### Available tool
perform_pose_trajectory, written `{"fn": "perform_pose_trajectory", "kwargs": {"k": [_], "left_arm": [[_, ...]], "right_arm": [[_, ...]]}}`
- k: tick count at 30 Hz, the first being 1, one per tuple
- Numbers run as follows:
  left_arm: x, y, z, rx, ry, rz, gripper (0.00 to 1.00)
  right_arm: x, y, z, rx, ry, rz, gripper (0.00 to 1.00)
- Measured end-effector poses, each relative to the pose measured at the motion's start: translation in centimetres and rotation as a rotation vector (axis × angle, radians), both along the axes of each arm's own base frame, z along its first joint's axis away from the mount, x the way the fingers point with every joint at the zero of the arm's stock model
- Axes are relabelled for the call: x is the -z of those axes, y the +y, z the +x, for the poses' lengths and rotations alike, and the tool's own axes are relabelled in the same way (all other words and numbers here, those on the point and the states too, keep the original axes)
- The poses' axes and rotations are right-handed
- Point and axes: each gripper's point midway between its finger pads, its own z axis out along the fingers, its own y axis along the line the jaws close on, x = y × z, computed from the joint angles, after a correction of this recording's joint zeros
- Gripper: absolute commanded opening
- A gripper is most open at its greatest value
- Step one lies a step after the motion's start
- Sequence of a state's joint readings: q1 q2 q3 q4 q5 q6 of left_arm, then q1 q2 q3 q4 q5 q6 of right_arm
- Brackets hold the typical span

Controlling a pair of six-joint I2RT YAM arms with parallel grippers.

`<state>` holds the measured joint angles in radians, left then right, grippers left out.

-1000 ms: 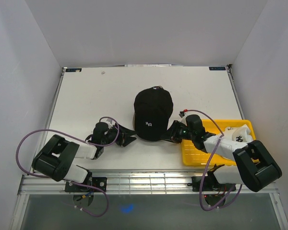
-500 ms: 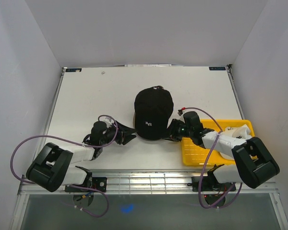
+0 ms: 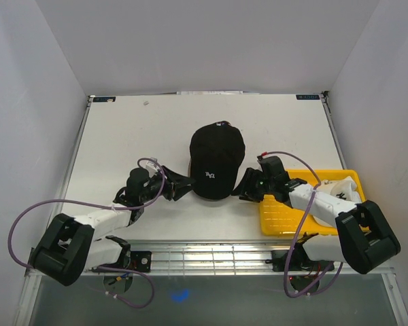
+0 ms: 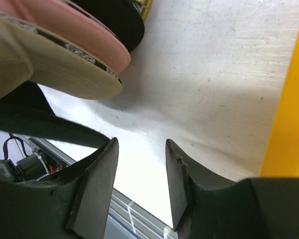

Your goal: Stack the hats

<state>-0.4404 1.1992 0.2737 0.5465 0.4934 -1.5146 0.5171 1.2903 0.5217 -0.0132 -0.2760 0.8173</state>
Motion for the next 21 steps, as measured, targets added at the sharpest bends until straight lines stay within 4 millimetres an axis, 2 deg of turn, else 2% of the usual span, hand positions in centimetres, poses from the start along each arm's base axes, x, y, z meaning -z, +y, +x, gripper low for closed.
{"fn": "perform_pose_trajectory", "kwargs": {"k": [10,17,21], "left_arm": [[-4.3,-0.3,0.8,0.01,-0.101,-0.009,0.52],[-6.3,-0.4,1.0,0.017,-0.15,-0.005,0.52],[-7.9,-0.7,1.4,0.024,-0.182,-0.002,0.52]], "right_arm": [[-5.0,0.0,1.1,-0.007,-0.113,0.008,0.54],[-6.2,-1.0,-0.1,-0.014,-0.125,-0.014,0.54],[-7.7,-1.8,-0.6,-0.013,-0.152,-0.031,0.55]]}}
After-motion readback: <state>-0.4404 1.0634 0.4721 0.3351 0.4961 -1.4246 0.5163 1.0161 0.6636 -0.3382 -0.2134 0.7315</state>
